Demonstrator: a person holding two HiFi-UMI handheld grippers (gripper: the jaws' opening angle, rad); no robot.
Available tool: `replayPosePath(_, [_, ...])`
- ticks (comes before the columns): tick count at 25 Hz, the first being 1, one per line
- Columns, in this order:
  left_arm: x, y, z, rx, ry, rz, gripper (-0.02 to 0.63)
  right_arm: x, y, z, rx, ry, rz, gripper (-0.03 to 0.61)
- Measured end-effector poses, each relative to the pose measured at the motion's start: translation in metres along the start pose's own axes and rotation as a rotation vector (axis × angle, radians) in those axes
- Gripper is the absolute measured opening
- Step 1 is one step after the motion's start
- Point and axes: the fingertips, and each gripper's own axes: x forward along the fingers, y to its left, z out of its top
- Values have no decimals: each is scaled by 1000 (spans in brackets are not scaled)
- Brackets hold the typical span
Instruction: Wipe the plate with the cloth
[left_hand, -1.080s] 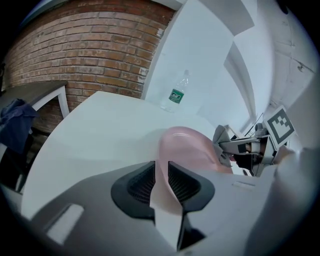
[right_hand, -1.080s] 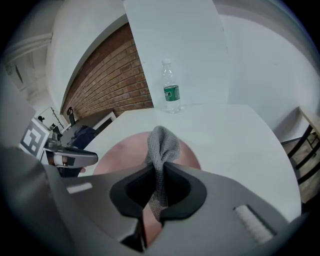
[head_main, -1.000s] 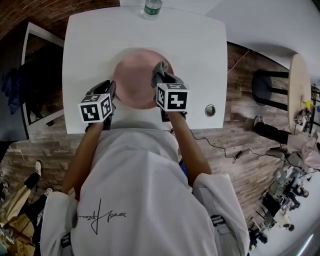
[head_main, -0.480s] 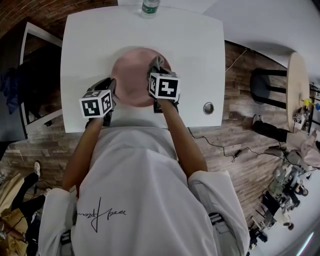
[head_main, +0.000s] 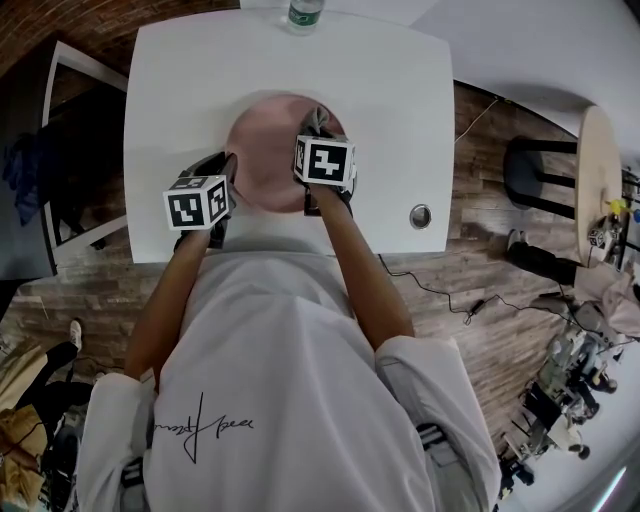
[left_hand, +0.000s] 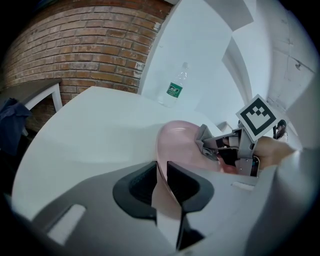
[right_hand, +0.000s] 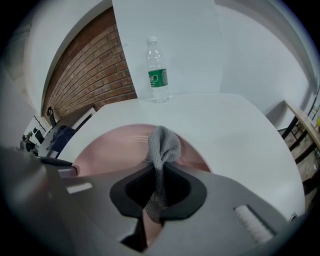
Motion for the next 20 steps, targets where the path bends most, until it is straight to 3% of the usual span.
replayPosePath(20, [1, 3, 2, -8, 4, -11, 69, 10, -1, 12, -35, -18, -2, 23])
